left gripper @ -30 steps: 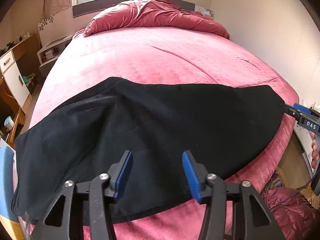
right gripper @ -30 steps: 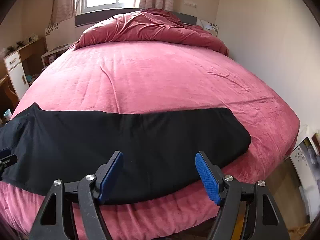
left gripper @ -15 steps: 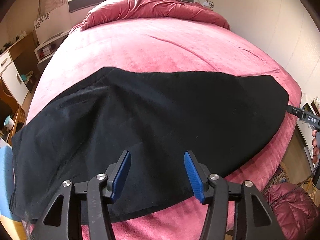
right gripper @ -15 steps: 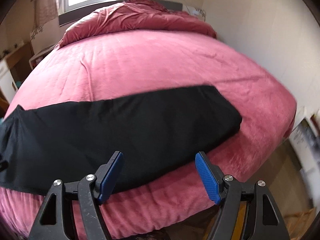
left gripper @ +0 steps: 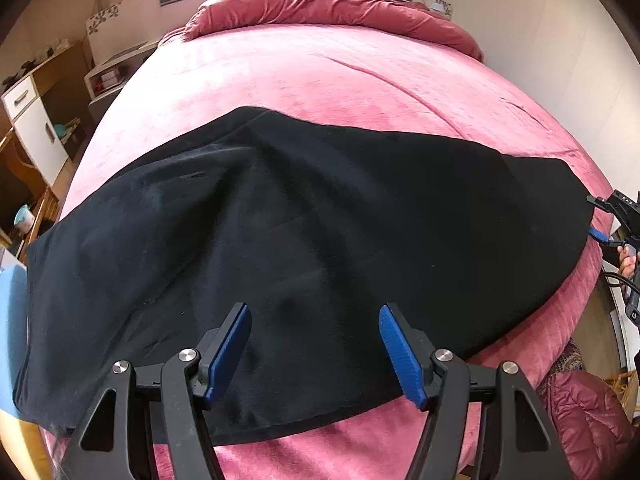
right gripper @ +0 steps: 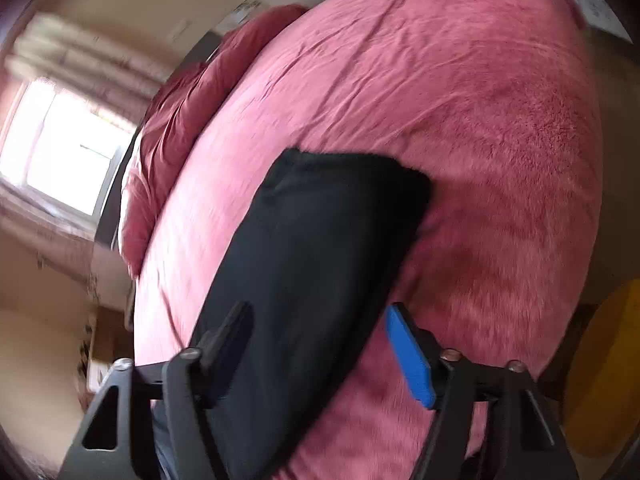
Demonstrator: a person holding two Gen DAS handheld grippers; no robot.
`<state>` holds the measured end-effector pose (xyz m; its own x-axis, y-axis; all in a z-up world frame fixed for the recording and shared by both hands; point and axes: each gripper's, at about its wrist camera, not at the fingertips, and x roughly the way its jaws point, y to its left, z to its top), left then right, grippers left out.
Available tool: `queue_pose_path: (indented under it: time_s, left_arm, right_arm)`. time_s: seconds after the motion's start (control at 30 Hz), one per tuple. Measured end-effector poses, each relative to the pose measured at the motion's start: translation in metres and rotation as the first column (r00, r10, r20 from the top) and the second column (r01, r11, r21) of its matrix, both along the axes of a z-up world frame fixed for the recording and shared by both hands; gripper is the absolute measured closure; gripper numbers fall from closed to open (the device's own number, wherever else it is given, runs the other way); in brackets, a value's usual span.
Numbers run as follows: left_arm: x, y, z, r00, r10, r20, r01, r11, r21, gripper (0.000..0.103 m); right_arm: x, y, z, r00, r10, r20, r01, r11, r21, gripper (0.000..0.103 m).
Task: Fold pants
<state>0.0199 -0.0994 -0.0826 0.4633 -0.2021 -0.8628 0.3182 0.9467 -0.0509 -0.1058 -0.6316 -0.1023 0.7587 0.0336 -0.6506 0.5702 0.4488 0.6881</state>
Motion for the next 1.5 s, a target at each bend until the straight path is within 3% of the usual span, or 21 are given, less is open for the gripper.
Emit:
queue_pose_path:
  time_s: [0.1,0.2,0.23,0.43,0.57,0.7,0.9,1.17,1.27,1.33,1.4,1.5]
  left_arm:
    - [0.002,0.007,-0.002,1.000,0.015,-0.012,-0.015,1.000,-0.003,0.035]
    - [0.004,0.013,-0.003,0.999,0.027,-0.018,-0.027,1.000,0.004,0.035]
    - [0.004,0.014,-0.003,0.999,0.032,-0.019,-0.032,0.999,0.015,0.035]
    - [0.010,0.032,-0.006,0.996,0.075,-0.053,-0.075,0.997,-0.012,0.035]
    - [0.012,0.046,-0.005,0.994,0.095,-0.061,-0.096,0.995,-0.020,0.036]
    - [0.011,0.059,0.001,0.993,0.109,-0.055,-0.112,0.993,-0.046,0.041]
    - [0.011,0.084,0.011,0.992,0.110,-0.059,-0.115,0.989,-0.092,0.041]
    - [0.015,0.103,0.015,0.990,0.118,-0.076,-0.129,0.979,-0.156,0.041]
    - [0.015,0.110,0.013,0.986,0.119,-0.117,-0.141,0.968,-0.205,0.041]
    - [0.016,0.111,0.014,0.983,0.111,-0.150,-0.147,0.954,-0.260,0.041]
    - [0.017,0.110,0.015,0.981,0.097,-0.165,-0.145,0.940,-0.309,0.041]
    - [0.024,0.111,0.017,0.976,0.067,-0.209,-0.151,0.895,-0.419,0.041]
  right_arm:
    - [0.012,-0.008,-0.013,1.000,-0.011,-0.015,0.011,0.999,0.033,0.048]
    - [0.023,-0.012,-0.014,1.000,0.000,-0.024,0.001,1.000,0.029,0.078]
    - [0.028,-0.011,-0.011,1.000,0.014,-0.027,-0.014,1.000,0.017,0.083]
    - [0.044,0.017,0.044,0.989,0.146,0.000,-0.144,0.978,-0.153,0.084]
    - [0.055,0.056,0.084,0.963,0.267,0.031,-0.251,0.936,-0.247,0.084]
    - [0.072,0.110,0.116,0.918,0.394,0.040,-0.360,0.872,-0.331,0.084]
    - [0.099,0.214,0.127,0.806,0.590,-0.059,-0.552,0.711,-0.435,0.084]
    - [0.113,0.364,0.075,0.553,0.767,-0.325,-0.798,0.375,-0.471,0.084]
    - [0.112,0.398,0.051,0.508,0.764,-0.397,-0.824,0.297,-0.482,0.084]
    - [0.111,0.412,0.039,0.501,0.749,-0.433,-0.825,0.262,-0.500,0.074]
    - [0.113,0.414,0.031,0.490,0.753,-0.439,-0.834,0.259,-0.487,0.064]
    - [0.110,0.412,0.028,0.472,0.766,-0.437,-0.847,0.256,-0.466,0.054]
